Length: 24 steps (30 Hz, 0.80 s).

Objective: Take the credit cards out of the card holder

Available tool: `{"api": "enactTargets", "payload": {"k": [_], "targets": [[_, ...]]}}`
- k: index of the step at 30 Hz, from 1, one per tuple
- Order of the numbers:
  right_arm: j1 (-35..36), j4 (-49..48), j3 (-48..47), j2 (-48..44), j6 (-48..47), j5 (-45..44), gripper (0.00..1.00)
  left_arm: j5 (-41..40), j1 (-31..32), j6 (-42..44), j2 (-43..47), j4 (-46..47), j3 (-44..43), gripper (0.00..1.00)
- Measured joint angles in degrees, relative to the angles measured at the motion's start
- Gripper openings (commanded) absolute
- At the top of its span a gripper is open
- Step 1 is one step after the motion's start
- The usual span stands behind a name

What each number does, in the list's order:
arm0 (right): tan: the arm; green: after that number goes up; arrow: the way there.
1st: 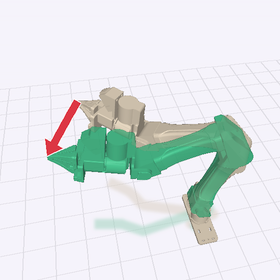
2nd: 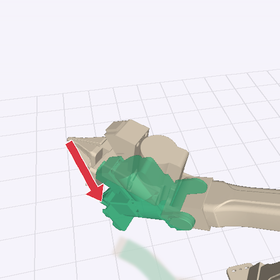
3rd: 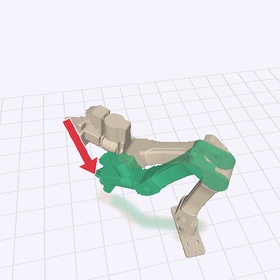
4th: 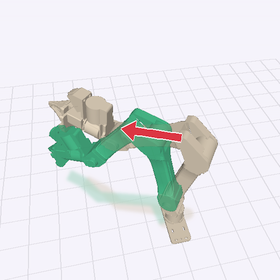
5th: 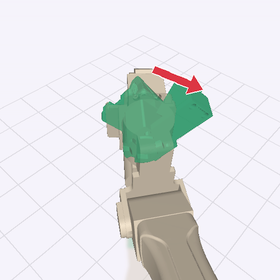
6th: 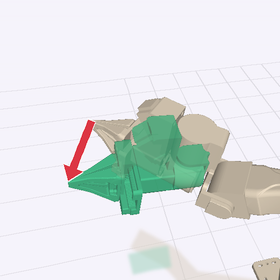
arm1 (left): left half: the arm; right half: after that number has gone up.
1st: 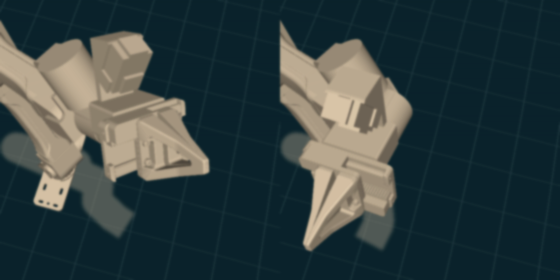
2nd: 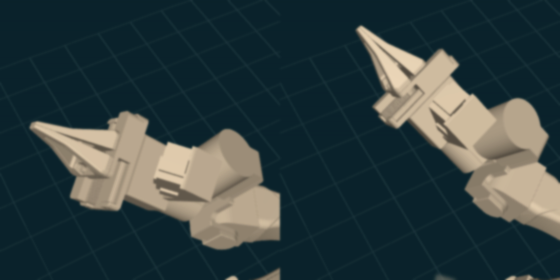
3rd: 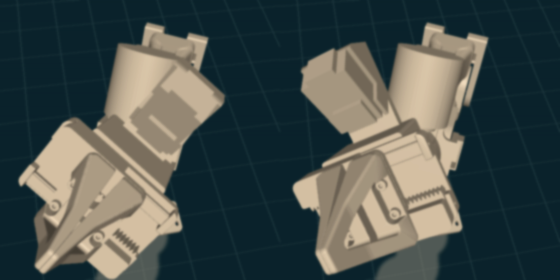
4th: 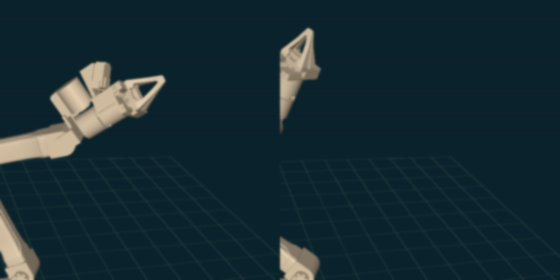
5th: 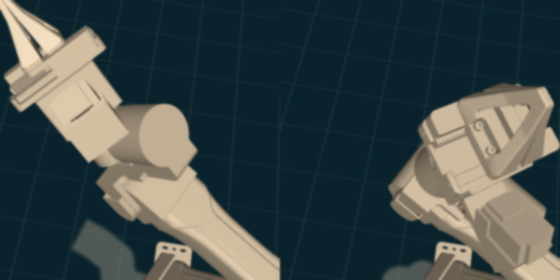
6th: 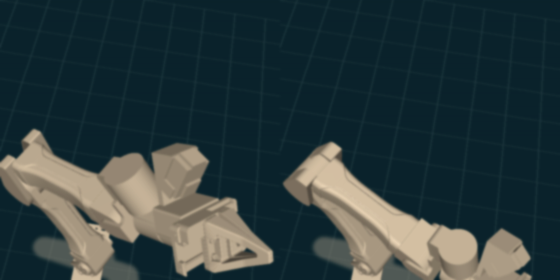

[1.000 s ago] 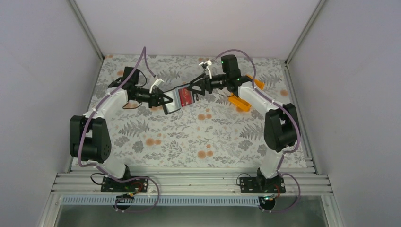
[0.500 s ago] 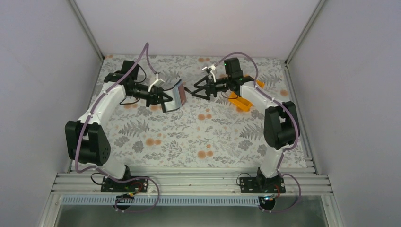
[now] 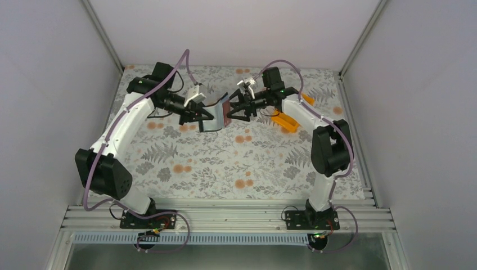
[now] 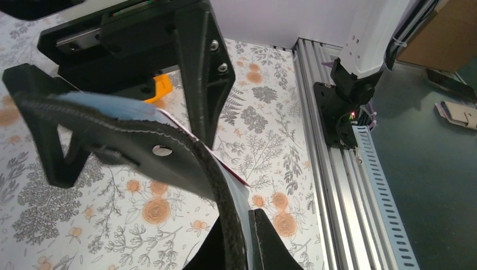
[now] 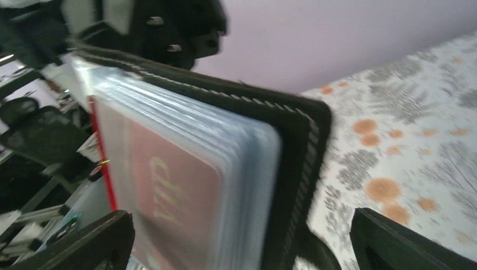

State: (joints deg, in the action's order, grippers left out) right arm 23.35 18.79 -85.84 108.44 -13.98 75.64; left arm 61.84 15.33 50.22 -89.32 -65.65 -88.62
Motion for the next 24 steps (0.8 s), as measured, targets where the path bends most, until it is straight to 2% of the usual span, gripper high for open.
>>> {"api": "enactTargets", "payload": {"k": [2, 5, 7, 10, 12, 20, 22, 24], "targets": [[0.3, 3.9, -0.5, -0.5, -4.2, 3.7, 0.80, 0.0, 0.4, 0.4, 0.1, -1.4, -0.9, 0.02], [0.5, 10.0, -3.0, -0.5, -10.2, 7.7, 0.55, 0.0, 0.7, 0.8, 0.1, -2.8, -2.6, 0.02], [0.6, 12.7, -4.4, -0.5, -12.9, 9.4, 0.42, 0.1, 0.7, 0.8, 0.1, -3.4, -4.0, 0.02], [0.7, 14.3, -4.7, -0.7, -14.1, 10.4, 0.16, 0.0, 0.7, 0.6, 0.2, -3.4, -4.9, 0.02], [1.0, 13.4, -3.8, -1.6, -13.1, 10.1, 0.06, -0.7, 0.7, -0.2, 0.3, -2.9, -4.8, 0.02], [1.9, 3.8, 2.3, -8.7, -1.5, 1.3, 0.04, -0.7, 0.6, -3.8, 0.7, 0.7, -3.5, 0.04], [2.0, 2.1, 3.3, -10.1, 1.0, -1.0, 0.04, -1.0, 0.3, -4.8, 0.8, 1.8, -3.4, 0.12], [2.1, 1.0, 3.5, -10.6, 2.8, -2.7, 0.04, -2.1, -0.4, -6.3, 1.1, 3.5, -3.1, 0.25]]}}
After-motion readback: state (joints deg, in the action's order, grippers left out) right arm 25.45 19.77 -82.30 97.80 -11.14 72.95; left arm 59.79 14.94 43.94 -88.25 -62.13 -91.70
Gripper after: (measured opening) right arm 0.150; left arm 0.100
